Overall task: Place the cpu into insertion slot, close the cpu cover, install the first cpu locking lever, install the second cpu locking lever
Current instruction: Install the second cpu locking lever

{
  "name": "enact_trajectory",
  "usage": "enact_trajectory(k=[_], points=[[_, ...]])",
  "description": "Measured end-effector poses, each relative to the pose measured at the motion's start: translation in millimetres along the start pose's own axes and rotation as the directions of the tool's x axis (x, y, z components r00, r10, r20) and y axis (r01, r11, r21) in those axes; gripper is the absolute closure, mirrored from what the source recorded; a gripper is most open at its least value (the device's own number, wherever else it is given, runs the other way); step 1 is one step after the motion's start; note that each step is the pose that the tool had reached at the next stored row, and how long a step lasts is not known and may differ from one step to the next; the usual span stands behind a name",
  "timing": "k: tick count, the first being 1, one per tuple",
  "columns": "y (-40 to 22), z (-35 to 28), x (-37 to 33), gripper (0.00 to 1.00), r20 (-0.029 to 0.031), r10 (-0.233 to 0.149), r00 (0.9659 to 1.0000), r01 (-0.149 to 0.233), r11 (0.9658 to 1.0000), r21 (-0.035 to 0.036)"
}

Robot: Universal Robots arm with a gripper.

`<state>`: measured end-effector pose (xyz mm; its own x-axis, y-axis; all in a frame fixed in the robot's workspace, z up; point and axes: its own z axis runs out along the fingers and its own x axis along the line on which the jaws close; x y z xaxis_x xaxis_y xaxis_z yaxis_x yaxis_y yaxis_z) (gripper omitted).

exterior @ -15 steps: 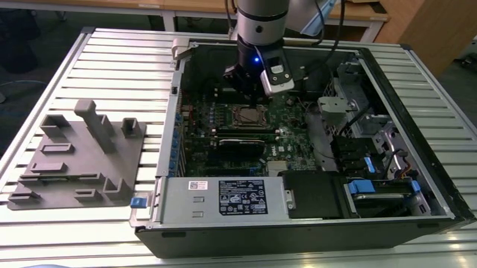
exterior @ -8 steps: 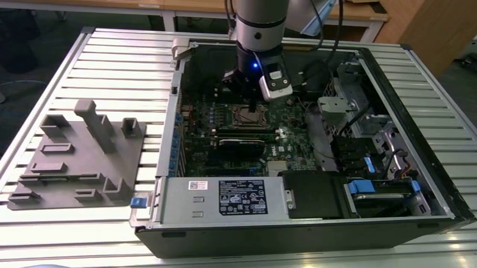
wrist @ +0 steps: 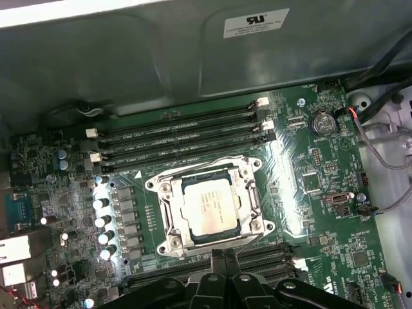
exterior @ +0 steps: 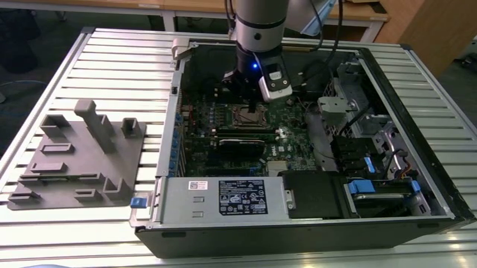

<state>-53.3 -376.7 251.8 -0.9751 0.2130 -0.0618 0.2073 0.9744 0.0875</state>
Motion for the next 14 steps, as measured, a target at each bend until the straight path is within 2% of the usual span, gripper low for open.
enact_trajectory(k=[5, 7, 14], points=[[-0.3, 0.0, 0.4, 0.89, -0.0001, 0.0, 1.0, 0.0, 1.0, 0.0002], [-6.5, 2.2, 6.1, 0.89, -0.0001, 0.0, 1.0, 0.0, 1.0, 0.0001], [-7.7, 2.2, 6.5, 0.89, 0.0, 0.0, 1.0, 0.0, 1.0, 0.0004]])
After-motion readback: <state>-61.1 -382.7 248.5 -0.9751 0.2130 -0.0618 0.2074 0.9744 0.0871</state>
